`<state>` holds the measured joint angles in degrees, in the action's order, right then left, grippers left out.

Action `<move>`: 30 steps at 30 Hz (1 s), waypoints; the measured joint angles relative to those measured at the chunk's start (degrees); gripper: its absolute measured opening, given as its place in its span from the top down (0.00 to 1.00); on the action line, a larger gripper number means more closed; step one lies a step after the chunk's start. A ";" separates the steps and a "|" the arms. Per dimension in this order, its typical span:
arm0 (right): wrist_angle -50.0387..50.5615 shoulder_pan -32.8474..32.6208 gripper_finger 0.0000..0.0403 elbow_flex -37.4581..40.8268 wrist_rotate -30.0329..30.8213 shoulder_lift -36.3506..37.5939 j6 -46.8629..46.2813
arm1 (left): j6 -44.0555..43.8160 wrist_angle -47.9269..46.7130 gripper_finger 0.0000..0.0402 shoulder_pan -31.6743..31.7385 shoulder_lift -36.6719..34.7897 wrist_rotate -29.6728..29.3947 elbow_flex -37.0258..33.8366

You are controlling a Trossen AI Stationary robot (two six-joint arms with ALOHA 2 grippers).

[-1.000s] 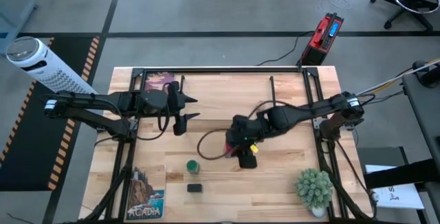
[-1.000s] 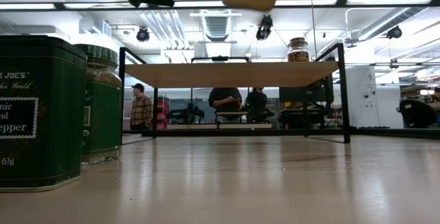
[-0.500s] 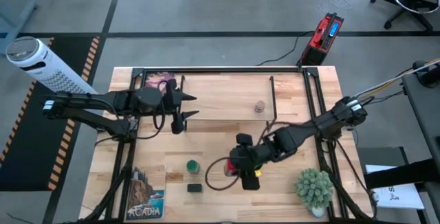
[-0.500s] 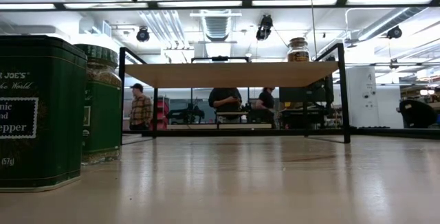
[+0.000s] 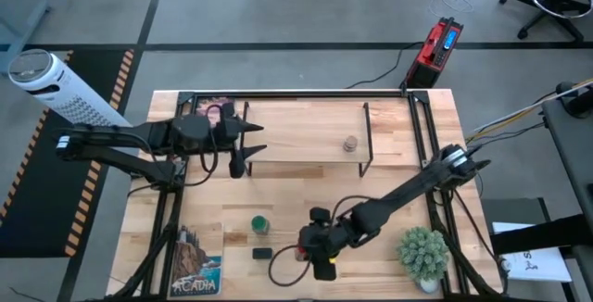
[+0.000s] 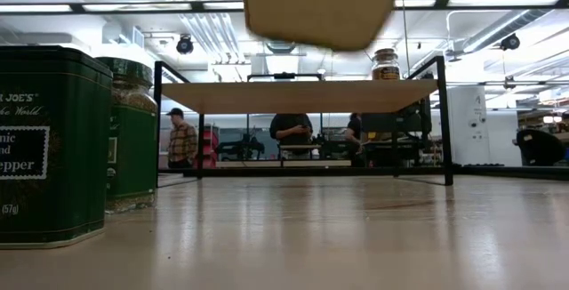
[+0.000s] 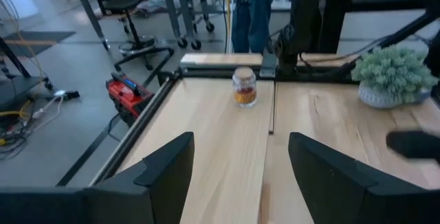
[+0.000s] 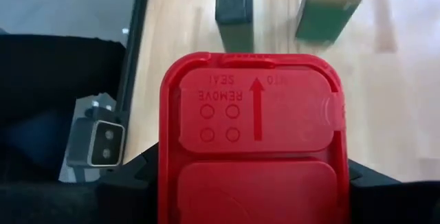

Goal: Shelf spices
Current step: Remove the red seasoning can from the shelf

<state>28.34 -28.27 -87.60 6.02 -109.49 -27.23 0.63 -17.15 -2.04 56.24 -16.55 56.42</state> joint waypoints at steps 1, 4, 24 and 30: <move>-0.79 -0.22 0.51 -0.01 0.00 -0.92 -0.46 | 0.17 0.50 0.44 0.00 -0.28 -0.03 0.00; -2.18 -0.89 0.51 0.01 0.03 -2.82 -1.99 | 0.24 1.19 0.44 0.00 -1.24 -0.04 0.00; -2.95 -1.46 0.51 -0.14 0.66 -6.26 -3.91 | -1.17 1.26 0.44 0.00 -2.55 -0.53 0.00; -0.08 -1.46 0.52 -0.14 1.61 -6.25 -4.40 | -1.17 1.27 0.44 0.00 -2.35 -0.58 0.00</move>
<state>28.26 -29.74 -87.74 7.62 -115.74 -31.63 -0.54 -15.88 -2.04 53.89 -17.13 56.43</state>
